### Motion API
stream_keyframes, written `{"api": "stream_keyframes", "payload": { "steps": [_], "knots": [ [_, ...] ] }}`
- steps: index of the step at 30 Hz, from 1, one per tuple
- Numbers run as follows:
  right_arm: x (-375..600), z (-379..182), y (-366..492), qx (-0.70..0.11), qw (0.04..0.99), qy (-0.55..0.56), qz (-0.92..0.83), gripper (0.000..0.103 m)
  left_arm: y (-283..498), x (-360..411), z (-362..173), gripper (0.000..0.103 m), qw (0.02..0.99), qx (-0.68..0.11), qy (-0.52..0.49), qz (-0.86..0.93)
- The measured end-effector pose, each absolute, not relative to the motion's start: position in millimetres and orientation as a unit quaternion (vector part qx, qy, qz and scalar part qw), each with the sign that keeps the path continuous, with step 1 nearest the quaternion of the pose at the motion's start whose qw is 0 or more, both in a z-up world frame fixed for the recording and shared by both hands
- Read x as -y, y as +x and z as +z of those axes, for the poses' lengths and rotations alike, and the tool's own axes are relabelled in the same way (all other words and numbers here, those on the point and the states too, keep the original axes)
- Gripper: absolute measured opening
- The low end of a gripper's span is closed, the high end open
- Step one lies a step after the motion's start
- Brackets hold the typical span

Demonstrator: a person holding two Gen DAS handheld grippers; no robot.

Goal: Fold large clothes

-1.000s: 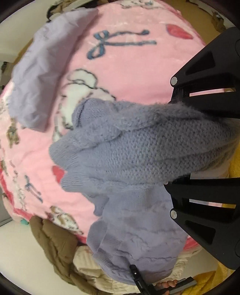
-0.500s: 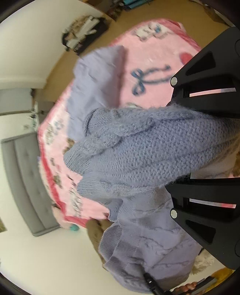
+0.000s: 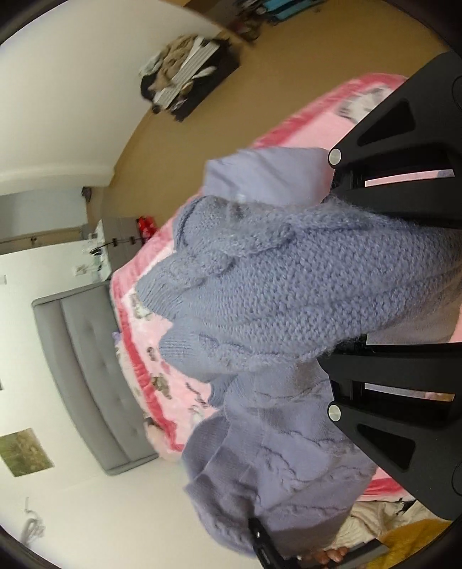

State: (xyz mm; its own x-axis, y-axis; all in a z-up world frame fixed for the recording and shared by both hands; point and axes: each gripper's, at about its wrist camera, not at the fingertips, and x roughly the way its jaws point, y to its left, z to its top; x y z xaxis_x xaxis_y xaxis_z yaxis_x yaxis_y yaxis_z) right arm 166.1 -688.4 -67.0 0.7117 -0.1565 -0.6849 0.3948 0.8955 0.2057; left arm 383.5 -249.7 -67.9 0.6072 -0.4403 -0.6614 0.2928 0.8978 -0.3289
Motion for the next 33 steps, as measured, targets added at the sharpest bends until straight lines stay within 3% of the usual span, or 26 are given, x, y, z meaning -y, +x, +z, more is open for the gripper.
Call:
{"api": "stream_keyframes", "payload": {
  "steps": [7,15,18,23,29,31,33],
  "knots": [
    [794.1,-79.2,209.5,-0.355,0.908,0.156,-0.159,0.022,440.6,374.7,-77.2,0.02,0.887,-0.407,-0.063,-0.208],
    [878.7,-162.8,268.2,-0.4,0.872,0.203,-0.198,0.023,522.8,493.6,-138.5,0.021,0.866,-0.452,0.003,-0.214],
    [906.9,-211.4,283.7,-0.431,0.838,0.263,-0.208,0.023,548.6,509.3,-176.5,0.021,0.852,-0.488,0.008,-0.191],
    [914.1,-269.2,290.8,-0.474,0.806,0.272,-0.228,0.026,567.1,514.6,-236.6,0.022,0.838,-0.521,0.055,-0.154],
    [913.5,-300.8,295.1,-0.485,0.799,0.269,-0.233,0.029,566.5,528.9,-269.3,0.025,0.83,-0.52,0.108,-0.171],
    [910.3,-299.3,295.0,-0.483,0.8,0.267,-0.236,0.039,568.3,528.7,-272.3,0.028,0.829,-0.522,0.105,-0.173],
    [909.8,-295.7,290.2,-0.48,0.798,0.268,-0.246,0.054,572.4,525.8,-275.5,0.039,0.828,-0.52,0.105,-0.178]
  ]
}}
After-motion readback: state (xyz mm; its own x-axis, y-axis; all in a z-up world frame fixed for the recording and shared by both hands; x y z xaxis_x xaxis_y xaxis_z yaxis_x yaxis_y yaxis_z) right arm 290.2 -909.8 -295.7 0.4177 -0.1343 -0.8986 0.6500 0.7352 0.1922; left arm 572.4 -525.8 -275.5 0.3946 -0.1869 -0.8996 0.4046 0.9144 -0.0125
